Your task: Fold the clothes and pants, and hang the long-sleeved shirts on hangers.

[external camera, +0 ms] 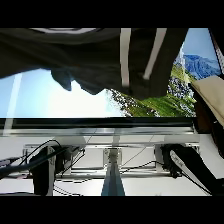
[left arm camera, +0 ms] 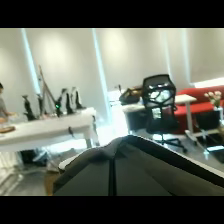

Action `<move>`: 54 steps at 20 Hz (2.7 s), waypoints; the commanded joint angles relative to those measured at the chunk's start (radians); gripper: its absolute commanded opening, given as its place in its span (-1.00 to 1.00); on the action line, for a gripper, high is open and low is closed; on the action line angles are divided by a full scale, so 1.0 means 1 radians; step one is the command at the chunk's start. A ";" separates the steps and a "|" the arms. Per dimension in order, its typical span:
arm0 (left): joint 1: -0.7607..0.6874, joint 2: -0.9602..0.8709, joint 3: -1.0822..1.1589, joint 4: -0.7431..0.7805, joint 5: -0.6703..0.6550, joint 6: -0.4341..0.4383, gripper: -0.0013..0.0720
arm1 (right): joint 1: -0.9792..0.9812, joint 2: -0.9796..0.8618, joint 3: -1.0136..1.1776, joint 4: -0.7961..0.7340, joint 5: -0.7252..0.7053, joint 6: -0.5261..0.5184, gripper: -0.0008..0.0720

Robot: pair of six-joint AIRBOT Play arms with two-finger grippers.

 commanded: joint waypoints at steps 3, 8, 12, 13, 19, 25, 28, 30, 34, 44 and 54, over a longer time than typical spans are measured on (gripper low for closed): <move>-0.002 -0.131 0.003 0.017 -0.132 -0.005 -0.95 | 0.001 -0.044 0.006 -0.138 0.026 0.028 -0.91; -0.187 -0.479 0.003 0.099 -0.344 -0.026 -0.96 | 0.001 -0.316 0.006 -0.388 0.014 0.141 -0.91; -0.451 -0.726 0.003 0.329 -0.301 -0.142 -0.96 | 0.000 -0.605 0.006 -0.513 -0.035 0.224 -0.91; -0.496 -0.763 0.003 0.345 -0.301 -0.165 -0.96 | 0.000 -0.661 0.006 -0.537 -0.058 0.237 -0.91; -0.602 -0.751 0.003 0.484 -0.520 -0.401 -0.95 | -0.096 -0.784 0.007 -0.588 -0.056 0.241 -0.91; -0.777 -0.743 -0.044 0.417 -0.813 -0.546 -0.95 | -0.243 -0.786 0.006 -0.667 0.046 0.228 -0.91; -0.954 -0.743 -0.160 0.415 -0.677 -0.608 -0.95 | -0.276 -0.796 0.006 -0.752 0.180 0.190 -0.91; -1.076 -0.744 -0.249 0.414 -0.575 -0.624 -0.95 | -0.280 -0.808 0.006 -0.847 0.285 0.145 -0.91; -1.273 -0.750 -0.366 0.416 -0.382 -0.637 -0.74 | -0.280 -0.843 0.005 -0.920 0.377 0.141 -0.86; -1.318 -0.803 -0.369 0.415 -0.343 -0.639 0.93 | -0.304 -0.985 0.014 -0.831 0.062 0.285 0.58; -1.318 -0.820 -0.369 0.415 -0.339 -0.638 0.92 | -0.489 -1.204 0.082 -0.422 0.084 0.306 0.58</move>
